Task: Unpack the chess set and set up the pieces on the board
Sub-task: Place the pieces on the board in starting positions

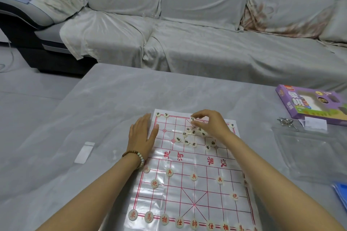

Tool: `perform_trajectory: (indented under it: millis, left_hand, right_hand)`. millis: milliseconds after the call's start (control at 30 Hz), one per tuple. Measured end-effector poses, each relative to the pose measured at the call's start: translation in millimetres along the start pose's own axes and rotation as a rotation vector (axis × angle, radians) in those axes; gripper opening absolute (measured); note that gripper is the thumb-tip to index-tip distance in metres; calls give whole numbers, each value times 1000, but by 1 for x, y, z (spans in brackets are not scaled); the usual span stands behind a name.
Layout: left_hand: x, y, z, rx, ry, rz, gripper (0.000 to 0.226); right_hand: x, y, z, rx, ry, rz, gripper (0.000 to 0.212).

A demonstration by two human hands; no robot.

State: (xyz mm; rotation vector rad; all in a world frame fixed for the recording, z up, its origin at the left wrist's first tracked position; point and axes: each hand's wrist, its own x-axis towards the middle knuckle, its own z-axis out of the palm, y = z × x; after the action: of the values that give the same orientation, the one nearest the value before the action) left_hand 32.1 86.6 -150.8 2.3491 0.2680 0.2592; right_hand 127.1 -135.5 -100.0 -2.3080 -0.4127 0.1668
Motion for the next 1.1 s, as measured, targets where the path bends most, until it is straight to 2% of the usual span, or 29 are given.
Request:
perform_trajectory:
  millis: [100,200,300,433,667,1100]
  left_hand:
    - [10,32,8,71,-57,159,79]
    - [19,72,31,186,-200,307,80]
    - [28,100,55,389,-307,384,64]
    - [38,110,70,538,-389,353,60]
    - [44,97,75,561,-501,237,61]
    - [43,92,79,577,-503,231,62]
  right_hand:
    - [-5,30,-37,-87,105,36,20]
    - [-5,55,-58,-223,155,70,16]
    - [2,71,-64,-331,133,109,17]
    - [8,83,-61,-331,80,123,18]
    - [7,91,-57,-307,45,109,22]
    - [8,93,-59,-298,25,105,24]
